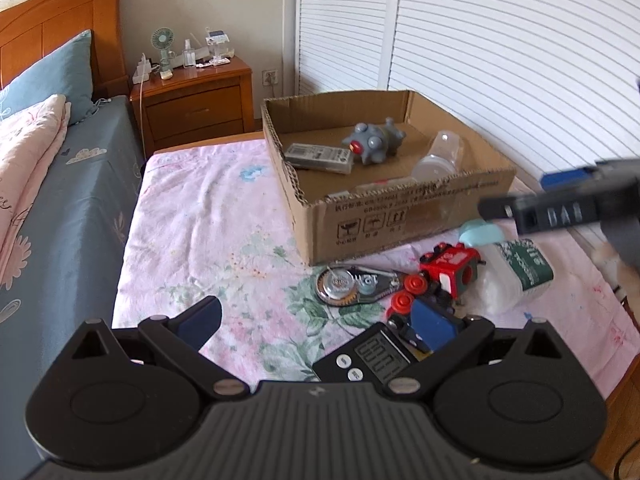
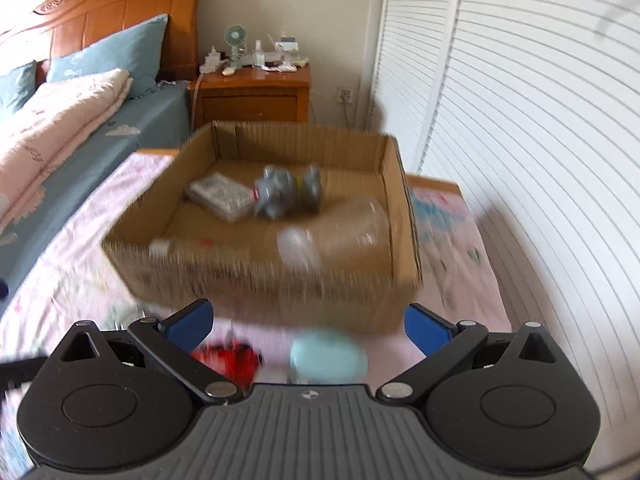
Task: Organize rigid objects
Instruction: 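Grasp the black digital timer with the left gripper while the right grasps the MEDICAL tub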
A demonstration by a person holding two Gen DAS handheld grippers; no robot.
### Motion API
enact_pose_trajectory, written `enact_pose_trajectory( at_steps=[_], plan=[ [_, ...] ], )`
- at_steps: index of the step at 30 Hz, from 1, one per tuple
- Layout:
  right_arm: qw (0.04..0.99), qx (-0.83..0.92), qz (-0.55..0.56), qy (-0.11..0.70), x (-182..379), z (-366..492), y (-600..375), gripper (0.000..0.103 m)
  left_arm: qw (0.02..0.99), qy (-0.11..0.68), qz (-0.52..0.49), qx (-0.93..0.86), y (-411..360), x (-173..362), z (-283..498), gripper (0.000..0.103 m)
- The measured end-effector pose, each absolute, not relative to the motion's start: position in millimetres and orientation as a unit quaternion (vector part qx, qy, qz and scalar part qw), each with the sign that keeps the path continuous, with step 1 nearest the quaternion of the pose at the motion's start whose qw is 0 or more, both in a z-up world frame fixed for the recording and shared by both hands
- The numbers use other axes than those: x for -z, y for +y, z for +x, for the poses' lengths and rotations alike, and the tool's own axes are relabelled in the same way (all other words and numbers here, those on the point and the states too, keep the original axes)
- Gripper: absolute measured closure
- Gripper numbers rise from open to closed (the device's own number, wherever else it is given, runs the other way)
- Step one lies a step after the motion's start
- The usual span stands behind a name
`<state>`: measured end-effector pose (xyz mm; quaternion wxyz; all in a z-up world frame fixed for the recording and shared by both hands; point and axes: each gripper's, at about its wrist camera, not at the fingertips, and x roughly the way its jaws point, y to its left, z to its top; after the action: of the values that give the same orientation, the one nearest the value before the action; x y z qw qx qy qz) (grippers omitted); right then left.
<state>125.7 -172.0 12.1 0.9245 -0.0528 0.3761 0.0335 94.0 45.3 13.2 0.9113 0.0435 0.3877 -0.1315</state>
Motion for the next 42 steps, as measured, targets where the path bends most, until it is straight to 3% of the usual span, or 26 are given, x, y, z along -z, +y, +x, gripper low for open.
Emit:
enact_pose_trajectory(
  at_steps=[11,26,42],
  plan=[
    [0.916,-0.013,-0.083,0.392,25,97,-168,0.000,0.893,0.417,0.059,0.161,28,19,95,0.002],
    [0.904,-0.009,-0.044,0.425,55,98,-194,0.000,0.875,0.451,0.071,0.161,10,54,110,0.002],
    [0.904,-0.028,-0.022,0.426,66,96,-203,0.000,0.882,0.452,0.053,0.121,66,61,100,0.001]
  ],
)
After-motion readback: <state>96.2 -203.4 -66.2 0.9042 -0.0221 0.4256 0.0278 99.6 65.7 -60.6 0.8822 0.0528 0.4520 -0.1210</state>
